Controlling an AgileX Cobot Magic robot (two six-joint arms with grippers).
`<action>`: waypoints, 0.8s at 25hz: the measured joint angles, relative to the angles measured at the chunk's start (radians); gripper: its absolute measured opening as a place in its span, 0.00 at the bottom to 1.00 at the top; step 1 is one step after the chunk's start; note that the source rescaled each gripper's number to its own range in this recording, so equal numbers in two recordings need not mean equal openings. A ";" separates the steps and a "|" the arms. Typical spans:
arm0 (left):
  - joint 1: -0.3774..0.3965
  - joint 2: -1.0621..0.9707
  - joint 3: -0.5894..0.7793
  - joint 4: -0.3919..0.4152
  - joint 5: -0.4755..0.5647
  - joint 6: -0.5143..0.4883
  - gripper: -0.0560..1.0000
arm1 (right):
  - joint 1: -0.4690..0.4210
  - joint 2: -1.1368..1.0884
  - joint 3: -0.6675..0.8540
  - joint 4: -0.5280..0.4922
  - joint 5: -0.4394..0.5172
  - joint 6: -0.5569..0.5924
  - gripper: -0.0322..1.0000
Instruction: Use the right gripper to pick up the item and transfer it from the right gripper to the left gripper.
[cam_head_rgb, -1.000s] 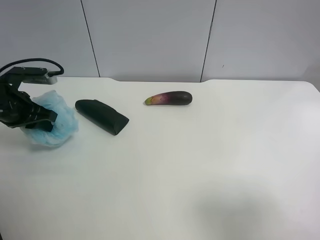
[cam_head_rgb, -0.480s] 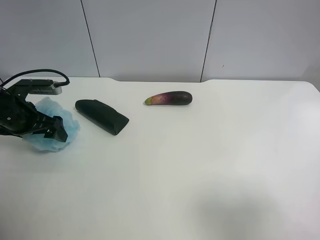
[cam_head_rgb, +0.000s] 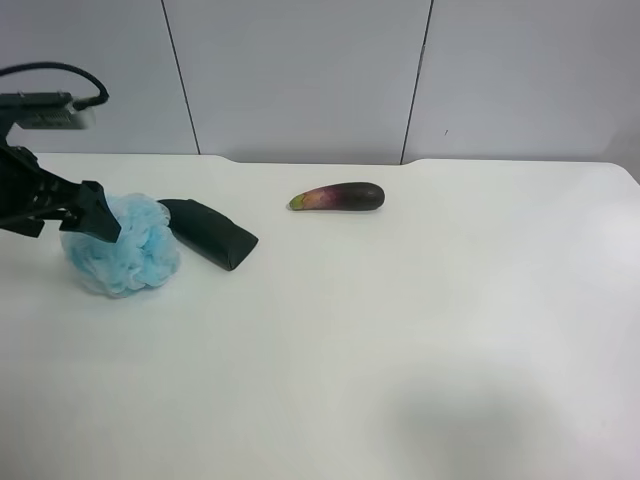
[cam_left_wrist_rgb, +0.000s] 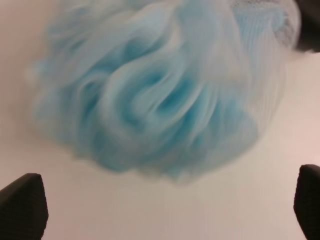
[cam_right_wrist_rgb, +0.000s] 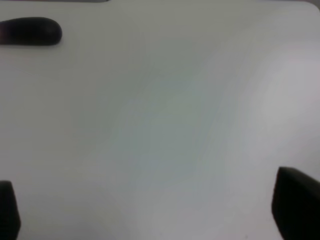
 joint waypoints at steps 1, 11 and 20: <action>0.000 -0.030 -0.007 0.005 0.024 -0.001 0.99 | 0.000 0.000 0.000 0.000 0.000 0.000 1.00; 0.000 -0.334 -0.011 0.017 0.232 -0.043 0.99 | 0.000 0.000 0.000 0.000 0.000 0.000 1.00; 0.000 -0.713 0.020 0.019 0.375 -0.112 1.00 | 0.000 0.000 0.000 0.000 0.000 0.000 1.00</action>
